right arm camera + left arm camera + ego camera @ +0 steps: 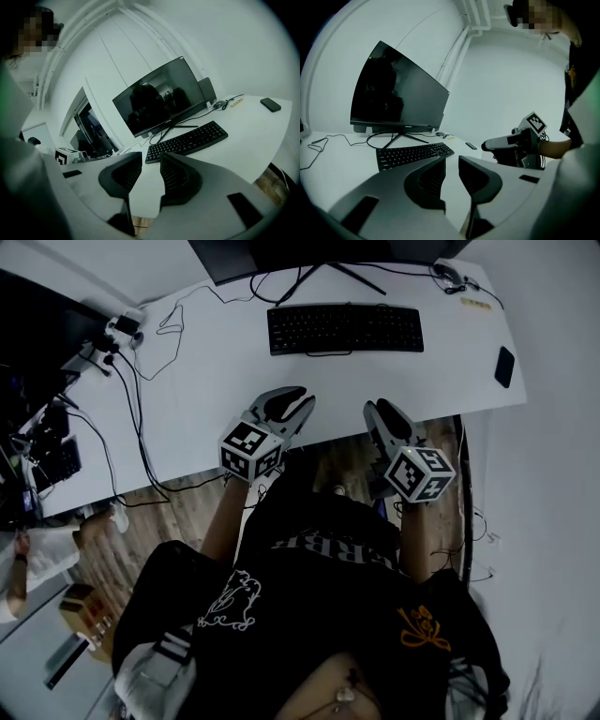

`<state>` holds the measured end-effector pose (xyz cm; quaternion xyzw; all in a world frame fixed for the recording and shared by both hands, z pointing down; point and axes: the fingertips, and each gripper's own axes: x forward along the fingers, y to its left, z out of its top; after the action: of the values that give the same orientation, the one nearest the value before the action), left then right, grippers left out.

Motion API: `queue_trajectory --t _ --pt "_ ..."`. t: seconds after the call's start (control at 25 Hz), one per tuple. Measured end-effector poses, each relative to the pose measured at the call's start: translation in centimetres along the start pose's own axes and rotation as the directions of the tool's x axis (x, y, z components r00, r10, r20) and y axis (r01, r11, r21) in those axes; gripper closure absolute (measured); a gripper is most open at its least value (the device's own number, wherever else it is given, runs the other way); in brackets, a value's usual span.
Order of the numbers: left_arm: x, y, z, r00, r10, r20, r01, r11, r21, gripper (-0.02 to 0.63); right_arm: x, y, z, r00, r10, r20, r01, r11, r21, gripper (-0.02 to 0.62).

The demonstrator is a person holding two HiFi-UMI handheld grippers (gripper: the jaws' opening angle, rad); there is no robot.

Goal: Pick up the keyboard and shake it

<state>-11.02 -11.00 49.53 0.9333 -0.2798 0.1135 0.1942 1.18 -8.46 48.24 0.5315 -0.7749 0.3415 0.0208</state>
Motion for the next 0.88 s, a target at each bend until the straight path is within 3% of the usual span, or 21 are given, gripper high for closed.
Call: queue_trajectory --t 0.52,0.72,0.88 --pt "-2.4 -14.2 -2.9 0.999 0.038 0.026 -0.038 0.999 -0.001 0.554 -12.6 0.8 -4.1 0.994 0.107 0.010 -0.107 0.993 -0.045 0.503" --pt "-4.0 -18.5 -4.1 0.997 0.061 0.037 -0.060 0.998 -0.025 0.561 -16.1 1.1 -5.3 0.989 0.148 0.022 -0.147 0.989 -0.024 0.549" --pt "-5.4 -21.3 -5.0 0.997 0.075 0.036 -0.074 0.997 -0.025 0.563 -18.3 2.0 -5.7 0.982 0.184 0.033 -0.183 0.983 -0.032 0.550"
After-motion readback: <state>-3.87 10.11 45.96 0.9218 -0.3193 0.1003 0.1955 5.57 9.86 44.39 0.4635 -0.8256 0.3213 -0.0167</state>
